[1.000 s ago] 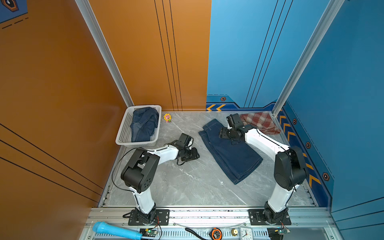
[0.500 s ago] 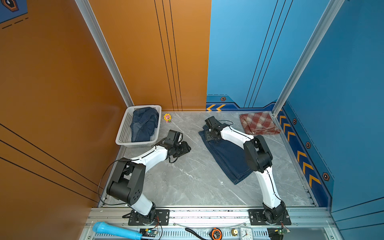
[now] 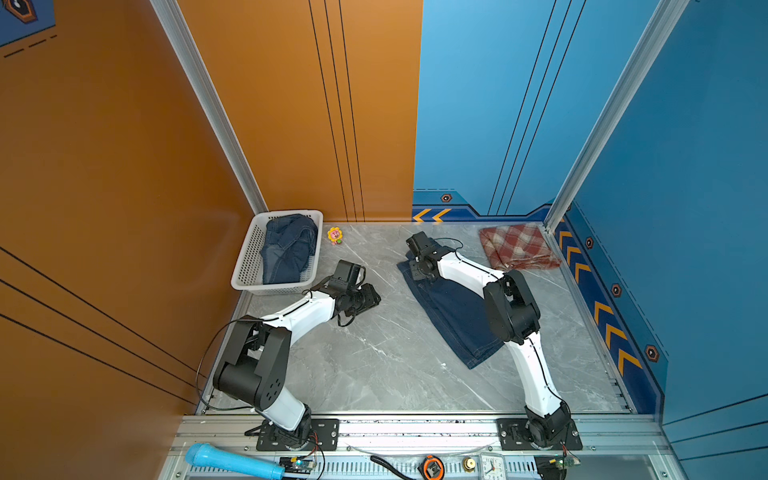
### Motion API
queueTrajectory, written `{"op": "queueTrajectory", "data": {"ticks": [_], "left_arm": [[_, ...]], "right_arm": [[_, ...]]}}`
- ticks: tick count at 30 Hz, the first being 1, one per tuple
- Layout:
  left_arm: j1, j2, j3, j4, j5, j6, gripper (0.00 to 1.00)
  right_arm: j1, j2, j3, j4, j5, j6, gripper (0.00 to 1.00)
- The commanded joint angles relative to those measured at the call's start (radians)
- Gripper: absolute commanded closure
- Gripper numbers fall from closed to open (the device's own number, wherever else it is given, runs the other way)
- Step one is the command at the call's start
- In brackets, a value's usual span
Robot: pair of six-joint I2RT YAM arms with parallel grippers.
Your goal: Fold and stack the skirts
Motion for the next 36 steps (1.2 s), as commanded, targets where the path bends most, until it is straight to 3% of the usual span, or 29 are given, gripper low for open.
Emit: {"op": "queueTrajectory", "data": {"ticks": [1, 8, 18, 22, 24, 27, 31, 36], "left_arm": [[0.000, 0.008, -0.015, -0.004, -0.012, -0.011, 0.48], [-0.002, 0.018, -0.021, 0.005, -0.010, -0.016, 0.48], [-0.001, 0.036, -0.014, 0.041, -0.017, -0.017, 0.48], [0.001, 0.059, 0.006, 0.046, -0.023, -0.022, 0.48], [0.000, 0.072, 0.024, 0.048, -0.028, -0.021, 0.48], [-0.007, 0.091, 0.067, 0.048, -0.049, -0.006, 0.47], [-0.031, 0.133, 0.180, 0.043, -0.081, 0.057, 0.44], [-0.068, 0.234, 0.344, 0.023, -0.101, 0.133, 0.41]], "right_arm": [[-0.005, -0.130, -0.020, -0.028, -0.030, 0.002, 1.00], [0.003, -0.196, -0.048, -0.066, -0.105, 0.055, 1.00], [0.077, -0.105, -0.094, -0.063, -0.209, 0.098, 0.98], [0.051, -0.159, -0.140, -0.049, -0.295, 0.101, 0.48], [0.026, -0.216, -0.196, -0.021, -0.317, 0.115, 0.35], [-0.011, -0.326, -0.298, 0.003, -0.313, 0.149, 0.30], [-0.047, -0.447, -0.458, 0.023, -0.212, 0.217, 0.29], [-0.119, -0.506, -0.588, 0.077, -0.185, 0.297, 0.27]]}}
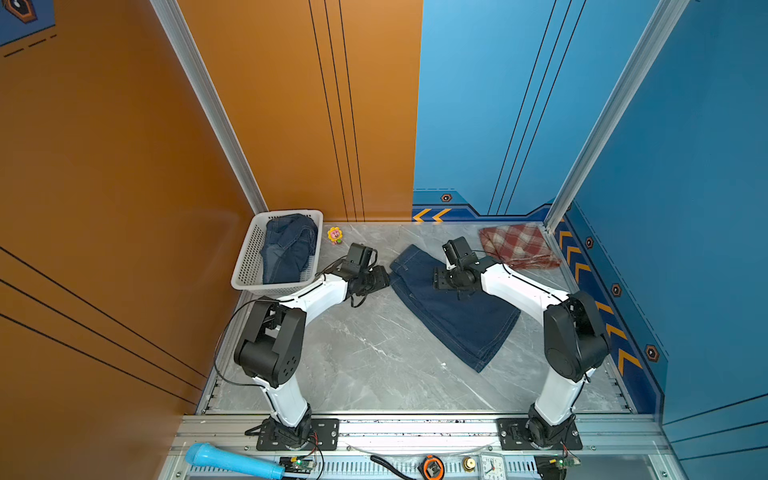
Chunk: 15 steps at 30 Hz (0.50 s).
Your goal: Fold and stack the skirts
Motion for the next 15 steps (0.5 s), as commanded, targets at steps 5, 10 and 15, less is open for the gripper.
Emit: {"op": "queueTrajectory", "data": {"ticks": [5, 10, 15], "left_arm": [[-0.048, 0.180, 0.242, -0.084, -0.038, 0.165, 0.39], [-0.095, 0.318, 0.424, -0.167, -0.065, 0.284, 0.37], [-0.136, 0.434, 0.553, -0.251, -0.106, 0.338, 0.37]], "right_arm": [[-0.090, -0.038, -0.128, 0.063, 0.100, 0.160, 0.27], [-0.123, -0.025, -0.172, 0.104, 0.104, 0.174, 0.27], [-0.173, 0.047, -0.160, 0.140, 0.062, 0.120, 0.25]]}}
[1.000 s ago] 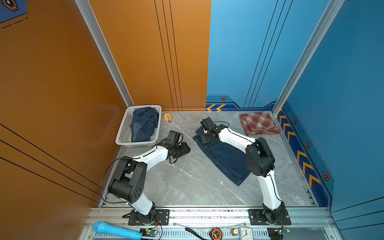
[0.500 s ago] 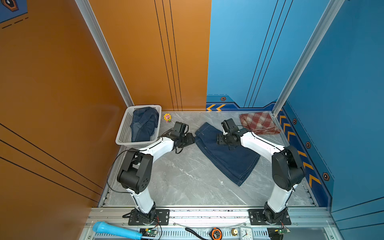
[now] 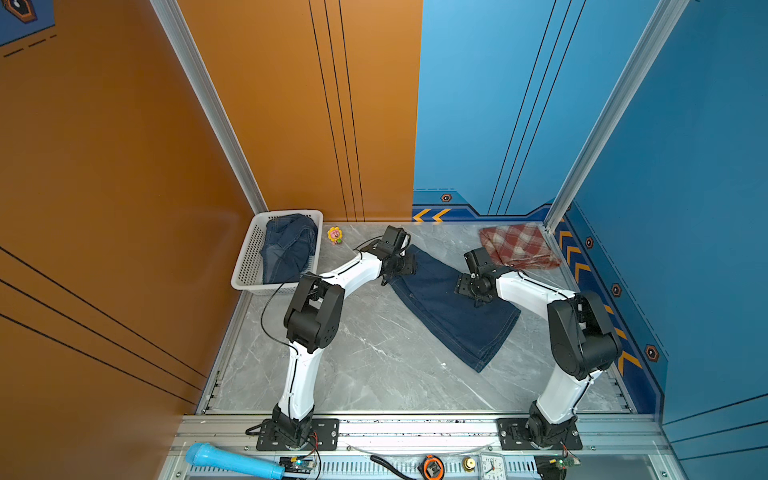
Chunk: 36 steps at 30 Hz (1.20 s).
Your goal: Fold and stack the skirts
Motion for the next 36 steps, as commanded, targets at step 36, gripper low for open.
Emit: {"op": "queueTrajectory", "data": {"ticks": [36], "left_arm": [[0.088, -0.403, -0.367, -0.183, -0.026, -0.124, 0.36]], "right_arm": [[-0.004, -0.034, 0.130, 0.043, -0.140, -0.142, 0.18]]}}
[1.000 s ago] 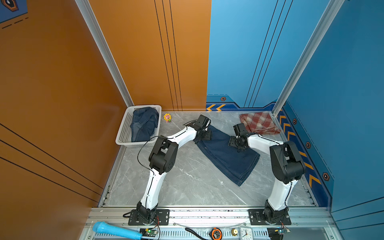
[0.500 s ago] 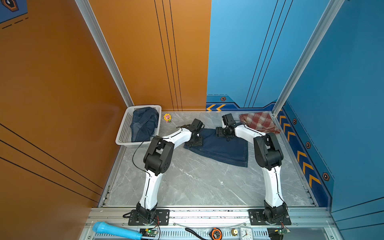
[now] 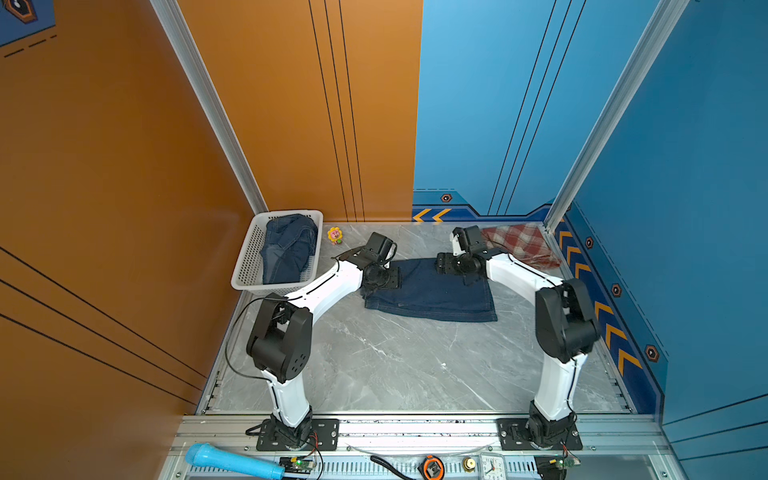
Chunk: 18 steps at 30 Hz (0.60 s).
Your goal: Fold and stack the skirts
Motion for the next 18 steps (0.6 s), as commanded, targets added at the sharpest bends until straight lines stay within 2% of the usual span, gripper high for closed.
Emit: {"op": "queueTrajectory", "data": {"ticks": [1, 4, 7, 10, 14, 18], "left_arm": [[0.063, -0.035, -0.088, 0.007, -0.050, -0.063, 0.36], [0.124, -0.063, -0.171, 0.061, -0.068, -0.113, 0.36], [0.169, -0.076, -0.256, 0.175, -0.039, -0.144, 0.36], [0.201, -0.069, -0.319, 0.291, -0.013, -0.174, 0.36], [0.227, -0.039, -0.364, 0.421, 0.006, -0.200, 0.36], [0.237, 0.002, -0.379, 0.456, 0.020, -0.202, 0.36]], "right_arm": [[-0.022, -0.144, -0.151, 0.007, 0.086, 0.128, 0.18], [-0.040, -0.257, -0.281, 0.014, 0.139, 0.206, 0.19], [-0.055, -0.354, -0.400, 0.031, 0.185, 0.272, 0.20], [-0.075, -0.430, -0.503, 0.065, 0.185, 0.318, 0.21], [-0.108, -0.434, -0.560, 0.080, 0.135, 0.340, 0.24], [-0.129, -0.403, -0.582, 0.112, 0.096, 0.343, 0.26]]}}
